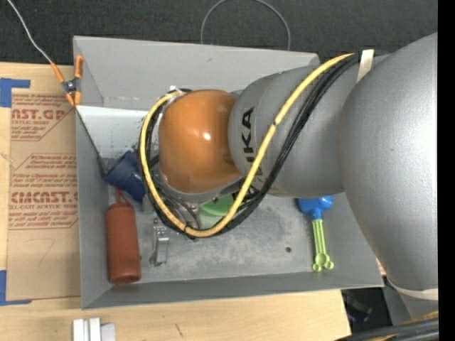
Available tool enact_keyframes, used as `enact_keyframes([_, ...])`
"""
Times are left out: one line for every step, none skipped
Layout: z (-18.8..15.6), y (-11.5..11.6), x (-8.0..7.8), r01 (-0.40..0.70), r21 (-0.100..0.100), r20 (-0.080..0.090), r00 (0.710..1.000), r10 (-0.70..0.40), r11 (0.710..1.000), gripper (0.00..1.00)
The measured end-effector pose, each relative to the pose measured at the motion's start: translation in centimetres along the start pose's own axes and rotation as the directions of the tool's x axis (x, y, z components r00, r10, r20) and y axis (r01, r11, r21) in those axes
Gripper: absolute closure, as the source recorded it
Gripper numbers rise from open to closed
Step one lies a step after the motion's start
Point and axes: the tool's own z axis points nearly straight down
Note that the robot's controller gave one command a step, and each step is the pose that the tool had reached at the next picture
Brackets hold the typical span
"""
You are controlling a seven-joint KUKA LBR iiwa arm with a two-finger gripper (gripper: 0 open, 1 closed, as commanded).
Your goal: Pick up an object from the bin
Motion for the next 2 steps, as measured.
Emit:
enact_keyframes([-0.47, -0.13, -0.19, -0.003, -0.002, 0.007, 1.000, 0.003, 1.000, 1.00])
enact_keyframes([-0.47, -0.13, -0.19, -0.003, -0.002, 0.007, 1.000, 0.003, 1.000, 1.00])
